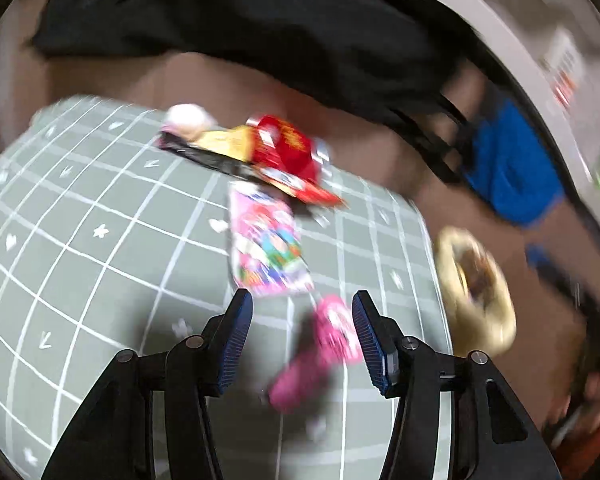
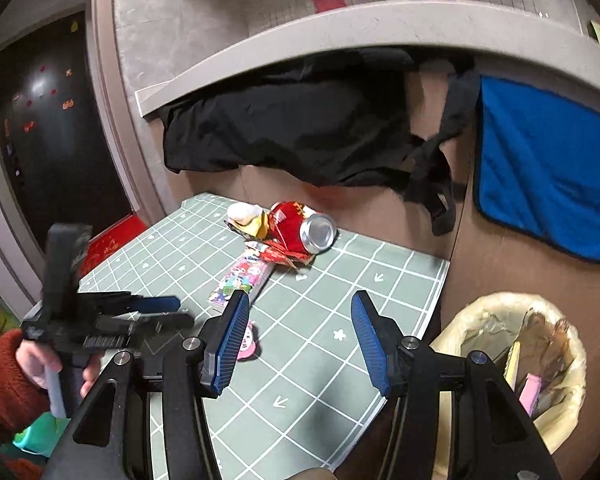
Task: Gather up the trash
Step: 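Reach the left tool to the pink Kleenex tissue pack, then close the left tool on the pink Kleenex tissue pack and lift it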
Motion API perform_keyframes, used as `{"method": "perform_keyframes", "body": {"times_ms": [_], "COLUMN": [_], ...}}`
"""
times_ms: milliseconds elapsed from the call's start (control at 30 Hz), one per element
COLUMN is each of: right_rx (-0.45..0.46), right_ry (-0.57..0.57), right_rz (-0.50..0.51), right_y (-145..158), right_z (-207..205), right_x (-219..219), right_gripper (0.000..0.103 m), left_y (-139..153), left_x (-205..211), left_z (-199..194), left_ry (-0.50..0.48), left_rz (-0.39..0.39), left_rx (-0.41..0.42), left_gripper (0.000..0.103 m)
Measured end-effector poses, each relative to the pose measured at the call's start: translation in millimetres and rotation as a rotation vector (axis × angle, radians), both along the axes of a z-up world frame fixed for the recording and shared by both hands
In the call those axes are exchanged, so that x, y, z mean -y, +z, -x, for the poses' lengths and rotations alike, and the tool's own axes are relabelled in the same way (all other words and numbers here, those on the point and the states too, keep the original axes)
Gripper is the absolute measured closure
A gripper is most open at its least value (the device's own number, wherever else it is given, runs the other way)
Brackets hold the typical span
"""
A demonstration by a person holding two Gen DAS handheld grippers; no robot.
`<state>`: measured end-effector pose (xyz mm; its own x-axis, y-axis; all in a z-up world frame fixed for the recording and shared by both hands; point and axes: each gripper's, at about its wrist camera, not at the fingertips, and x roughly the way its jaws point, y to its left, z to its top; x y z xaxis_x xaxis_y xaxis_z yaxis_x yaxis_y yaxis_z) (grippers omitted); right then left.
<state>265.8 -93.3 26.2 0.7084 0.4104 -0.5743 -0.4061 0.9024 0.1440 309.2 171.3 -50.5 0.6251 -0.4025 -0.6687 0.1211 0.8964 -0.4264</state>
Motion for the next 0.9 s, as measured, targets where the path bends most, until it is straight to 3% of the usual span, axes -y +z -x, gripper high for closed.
{"method": "perform_keyframes", "body": {"times_ms": [133,300,600,667,733,900], "right_rx": [-0.025,-0.070,-0.109,-0.111,-0.111,-0.111], "right_ry": [-0.016,-0.037,-0.041,-0.035,-0.023,0.047], "right_rz": [-0.012,-0.053,-0.051,-0.050,-0.045,0.001], "right_y": [-16,-34,-53,-54,-53,-48], "right_z": [-8,-19,-30,-32,-34,-42], "right_x": [7,18,24,22,18,-3], "right_gripper": [0.052,0.052,0.052,0.052,0.052,0.052], "left_y": [-16,-34,-39,-39,-38,-27], "left_x": [5,21,31,27,21,4], "left_z": [-33,-59,-79,-80,-76,-53], "left_ry": [0.110,0.143,0.175,0.188,0.204,0.185], "left_rz": [-0.021,-0.136,-0.169,-0.143,-0.120,-0.123], "left_rx": [-0.045,-0.089,-0.096,-0.103,-0.107,-0.090], "left_gripper": [0.046,0.046,0.043,0.045,0.057,0.064]}}
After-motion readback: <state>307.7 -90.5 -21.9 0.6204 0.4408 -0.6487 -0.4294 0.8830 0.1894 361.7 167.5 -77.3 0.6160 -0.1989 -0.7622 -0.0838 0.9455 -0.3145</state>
